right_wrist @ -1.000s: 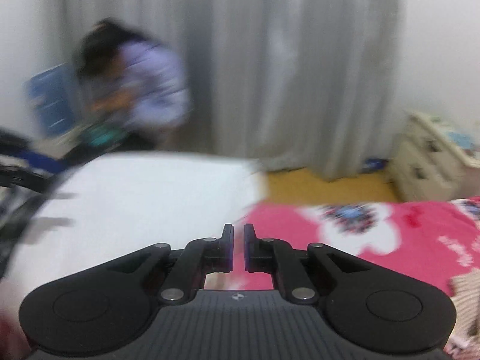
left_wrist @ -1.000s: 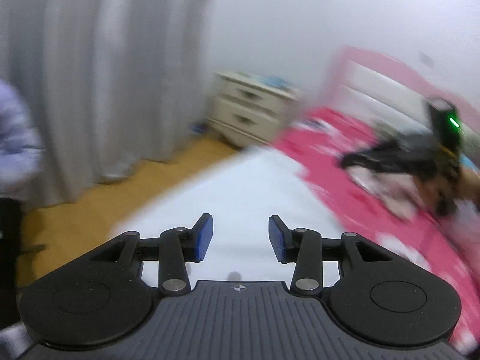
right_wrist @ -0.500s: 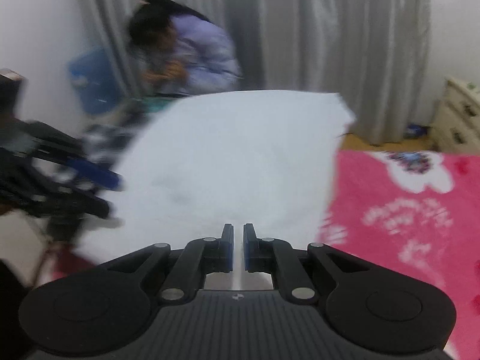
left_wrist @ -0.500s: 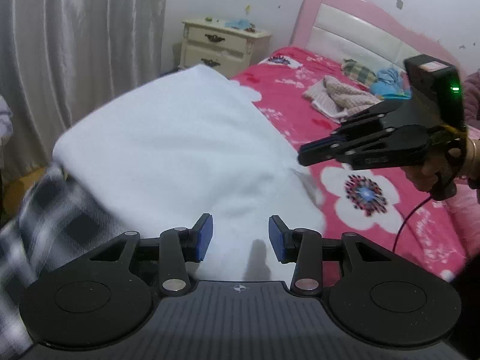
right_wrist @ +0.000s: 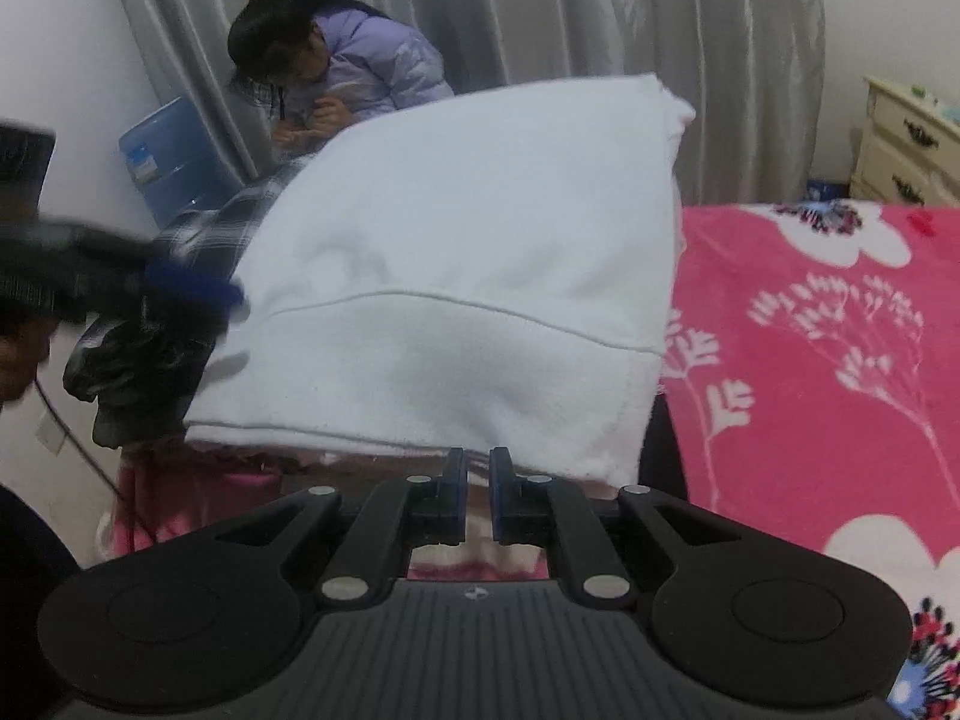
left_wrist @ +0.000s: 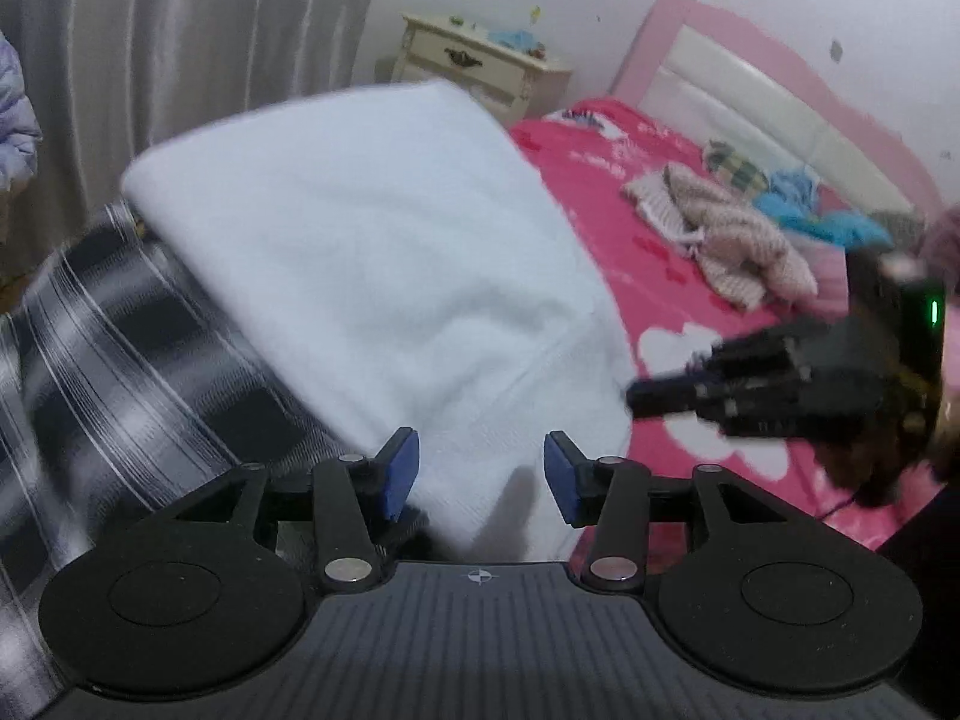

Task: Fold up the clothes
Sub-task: 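Press and smooth the white shirt on the stack with both open grippers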

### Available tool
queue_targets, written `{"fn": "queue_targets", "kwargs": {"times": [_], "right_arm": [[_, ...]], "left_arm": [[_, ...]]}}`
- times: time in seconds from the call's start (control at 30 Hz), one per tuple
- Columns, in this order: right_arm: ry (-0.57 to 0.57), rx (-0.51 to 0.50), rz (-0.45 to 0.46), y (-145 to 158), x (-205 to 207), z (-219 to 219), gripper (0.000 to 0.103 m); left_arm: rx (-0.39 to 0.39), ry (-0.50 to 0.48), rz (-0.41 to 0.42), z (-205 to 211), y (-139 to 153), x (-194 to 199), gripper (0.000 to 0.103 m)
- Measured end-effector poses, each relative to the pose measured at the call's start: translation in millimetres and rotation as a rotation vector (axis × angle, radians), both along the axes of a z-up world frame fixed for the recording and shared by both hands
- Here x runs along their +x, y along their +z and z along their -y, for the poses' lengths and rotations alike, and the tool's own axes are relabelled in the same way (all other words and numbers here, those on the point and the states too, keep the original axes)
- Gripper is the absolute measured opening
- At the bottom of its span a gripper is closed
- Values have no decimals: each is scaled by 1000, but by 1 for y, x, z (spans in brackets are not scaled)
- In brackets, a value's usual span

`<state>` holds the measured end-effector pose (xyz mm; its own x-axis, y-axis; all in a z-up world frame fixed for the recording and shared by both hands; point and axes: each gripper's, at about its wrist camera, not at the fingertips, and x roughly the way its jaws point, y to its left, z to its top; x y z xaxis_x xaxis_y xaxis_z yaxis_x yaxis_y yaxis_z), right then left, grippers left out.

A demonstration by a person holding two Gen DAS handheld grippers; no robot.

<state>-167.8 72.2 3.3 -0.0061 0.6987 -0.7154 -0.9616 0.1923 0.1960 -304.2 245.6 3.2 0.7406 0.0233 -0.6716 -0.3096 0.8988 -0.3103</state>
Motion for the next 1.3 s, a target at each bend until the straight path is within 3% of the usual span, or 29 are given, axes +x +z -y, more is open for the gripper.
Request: {"fn": "queue_targets", "kwargs": {"times": [0.2,0.33,0.47,0.63,0.67,0.77,0.97,1.07,1.2,1.23,1.3], "right_arm": [[-68,51,20,10,17,8,10],[-130,58,66,11,37,9,10],[-140,58,59,5,51,4,26],[-117,64,26,-9,61,-11,27],[-116,66,5,-12,64,-14,26],[-148,88,-80,-18,75,-14,5],[-250,91,-175,-25,91,12,0],[-331,14,-153,-36,102,26,0],[-405,-178,44,-46,106,23,1],[-417,-194,79,-44,105,22,1],[-352,-74,104,-22,91,17,1]], "left_arm": [[49,21,63,-10,7,26,46],[-5,52,15,-27,-8,37,46],[-70,69,-10,-38,-18,36,46],[-37,45,-9,-35,-18,34,48],[-33,42,-8,-34,-18,33,48],[-34,41,-5,-34,-20,34,49],[-28,29,-3,-37,-19,29,49],[-15,35,6,-36,-14,29,49],[2,45,21,-36,-7,30,49],[7,47,24,-36,-5,30,49],[16,52,31,-36,-2,31,49]]}}
